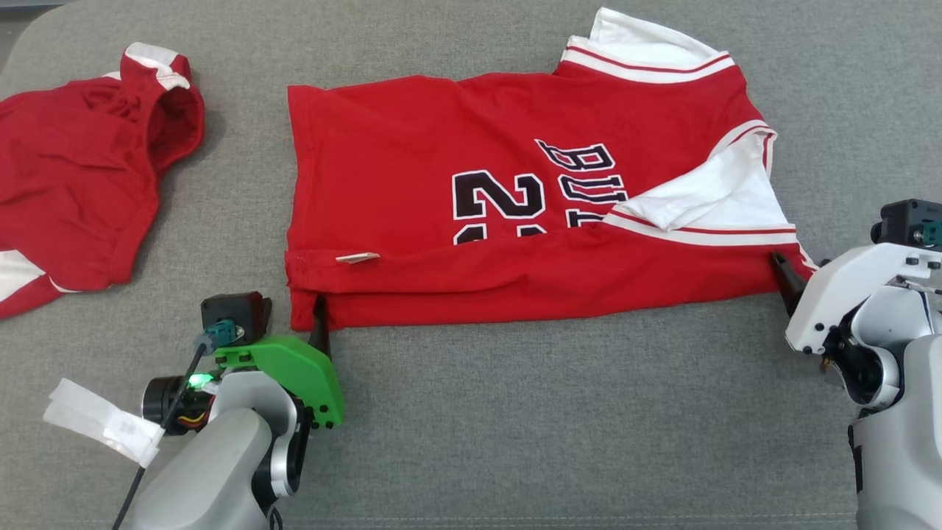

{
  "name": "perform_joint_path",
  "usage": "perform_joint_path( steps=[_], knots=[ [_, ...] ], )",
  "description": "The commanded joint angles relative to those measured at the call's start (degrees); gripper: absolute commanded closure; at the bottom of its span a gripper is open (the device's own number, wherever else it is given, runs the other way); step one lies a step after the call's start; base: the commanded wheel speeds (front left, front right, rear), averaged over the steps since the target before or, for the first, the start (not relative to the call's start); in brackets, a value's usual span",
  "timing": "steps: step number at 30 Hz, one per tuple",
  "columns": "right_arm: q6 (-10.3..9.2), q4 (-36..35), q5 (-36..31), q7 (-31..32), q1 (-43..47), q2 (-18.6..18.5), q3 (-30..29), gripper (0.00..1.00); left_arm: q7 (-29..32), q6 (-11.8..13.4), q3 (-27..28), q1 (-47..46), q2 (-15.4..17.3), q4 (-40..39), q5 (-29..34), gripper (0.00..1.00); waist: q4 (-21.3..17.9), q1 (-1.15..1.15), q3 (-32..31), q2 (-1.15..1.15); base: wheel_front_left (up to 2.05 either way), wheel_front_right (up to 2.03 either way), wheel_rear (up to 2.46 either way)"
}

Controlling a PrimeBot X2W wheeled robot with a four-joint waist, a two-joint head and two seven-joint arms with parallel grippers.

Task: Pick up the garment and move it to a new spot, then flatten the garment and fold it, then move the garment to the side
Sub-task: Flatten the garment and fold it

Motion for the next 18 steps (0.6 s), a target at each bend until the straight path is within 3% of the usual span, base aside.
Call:
perform_joint_path(
  steps=[1,7,8,9,10,11,12,18],
  knots=[
    [0.03,1.01,-0.73,0.24,-0.68,-0.1,-0.55,0.0,0.33,-0.42,-0.33,-0.67,-0.31,0.82,0.42,0.0,0.33,0.0,0.24,0.0,0.0,0.0,0.0],
    [0.03,4.41,-1.73,1.1,-0.96,0.64,-1.27,0.0,1.88,-1.97,-1.49,-1.82,-1.76,3.98,-0.11,0.0,0.9,0.0,0.53,0.0,0.0,0.0,0.0],
    [0.03,4.94,-1.24,1.33,-1.05,0.77,-1.03,0.0,2.33,-2.39,-1.72,-1.9,-2.01,4.44,-0.49,0.13,0.91,0.0,0.52,0.0,0.0,0.0,0.0],
    [0.03,5.44,-0.86,1.68,-1.07,0.85,-0.69,0.0,2.57,-2.76,-1.78,-1.87,-2.21,4.8,-0.8,0.63,0.91,0.0,0.51,0.0,0.0,0.0,0.0],
    [0.05,6.12,-0.37,2.4,-1.07,1.08,0.23,0.06,2.88,-3.38,-1.96,-1.8,-2.46,5.32,-1.07,1.0,0.88,0.0,0.46,0.0,0.0,0.0,0.0],
    [0.13,6.25,-0.02,2.43,-1.1,1.09,1.24,0.82,3.34,-3.94,-2.14,-1.6,-2.64,5.77,-1.46,1.0,0.86,0.0,0.38,0.0,0.0,0.0,0.0],
    [0.2,6.34,0.58,2.41,-0.98,1.06,2.03,1.0,3.63,-4.38,-2.17,-1.44,-2.86,6.26,-1.79,1.0,0.81,0.0,0.22,0.0,0.0,0.0,0.0],
    [0.02,1.26,2.53,-1.26,2.93,-0.1,1.15,1.0,3.62,-6.19,-2.58,0.08,-3.32,7.04,-2.89,1.0,1.12,0.0,-2.21,0.0,0.0,0.0,0.0]
  ],
)
